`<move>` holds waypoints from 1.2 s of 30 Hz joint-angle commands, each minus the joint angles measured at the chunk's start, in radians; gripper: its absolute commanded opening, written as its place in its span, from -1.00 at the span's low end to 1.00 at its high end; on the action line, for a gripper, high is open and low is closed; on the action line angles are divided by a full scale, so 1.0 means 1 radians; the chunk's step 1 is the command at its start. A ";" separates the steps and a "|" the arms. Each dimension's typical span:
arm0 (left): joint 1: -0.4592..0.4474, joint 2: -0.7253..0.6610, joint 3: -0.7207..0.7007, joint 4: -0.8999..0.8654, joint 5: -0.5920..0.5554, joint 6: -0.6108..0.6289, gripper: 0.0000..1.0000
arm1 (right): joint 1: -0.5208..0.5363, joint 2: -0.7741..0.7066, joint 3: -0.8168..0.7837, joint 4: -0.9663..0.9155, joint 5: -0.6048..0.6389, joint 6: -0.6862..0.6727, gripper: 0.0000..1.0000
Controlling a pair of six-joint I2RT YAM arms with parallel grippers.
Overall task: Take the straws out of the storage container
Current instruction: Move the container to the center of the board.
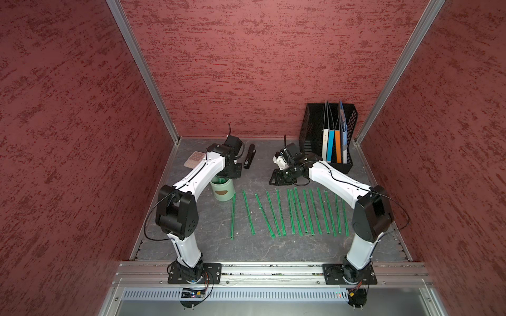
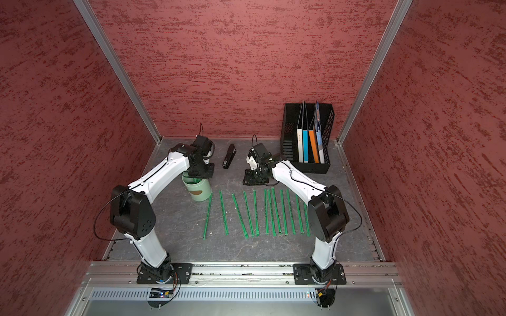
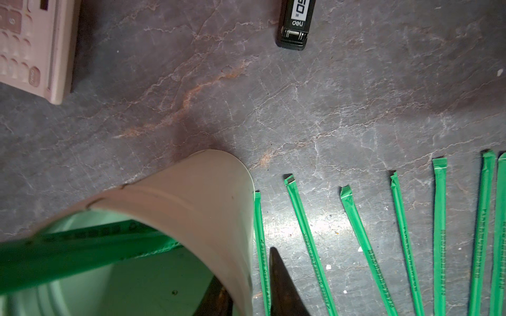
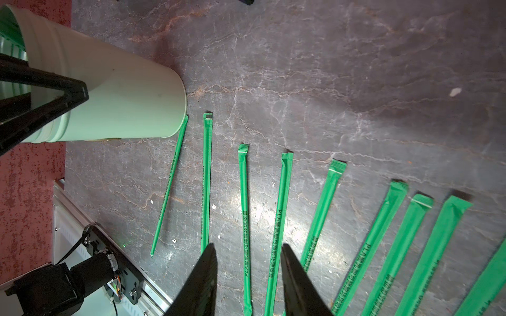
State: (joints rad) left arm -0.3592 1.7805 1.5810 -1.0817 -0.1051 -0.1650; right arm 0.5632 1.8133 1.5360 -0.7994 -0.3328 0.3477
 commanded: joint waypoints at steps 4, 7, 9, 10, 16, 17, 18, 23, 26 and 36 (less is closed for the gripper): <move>0.004 0.002 -0.016 0.002 -0.022 0.010 -0.78 | -0.013 -0.028 -0.013 0.022 -0.002 0.003 -0.28; 0.006 -0.011 -0.019 0.000 -0.037 0.015 -0.83 | -0.012 -0.032 -0.016 0.026 -0.004 0.006 -0.28; 0.010 -0.023 -0.018 -0.005 -0.051 0.020 -0.83 | -0.012 -0.033 -0.019 0.031 -0.010 0.011 -0.28; 0.012 -0.029 -0.016 -0.010 -0.058 0.025 -0.84 | -0.012 -0.032 -0.020 0.035 -0.013 0.013 -0.28; 0.019 -0.087 -0.016 -0.013 -0.076 0.049 -0.85 | -0.013 -0.033 -0.016 0.039 -0.020 0.017 -0.27; 0.019 -0.100 -0.019 -0.005 -0.071 0.051 -0.85 | -0.013 -0.034 -0.015 0.039 -0.020 0.017 -0.27; 0.020 -0.111 -0.021 0.000 -0.066 0.052 -0.85 | -0.013 -0.035 -0.012 0.037 -0.022 0.017 -0.27; 0.021 -0.163 -0.029 0.008 -0.046 0.056 -0.87 | -0.012 -0.032 -0.004 0.032 -0.022 0.013 -0.27; 0.022 -0.199 -0.054 0.000 -0.043 0.065 -0.87 | -0.012 -0.022 0.007 0.030 -0.032 0.008 -0.27; 0.077 -0.385 -0.296 0.055 0.022 0.090 -0.93 | -0.012 -0.013 0.065 -0.013 -0.041 -0.016 -0.26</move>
State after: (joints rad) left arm -0.2966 1.4429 1.3159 -1.0634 -0.0959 -0.0978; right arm 0.5591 1.8118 1.5646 -0.7982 -0.3618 0.3504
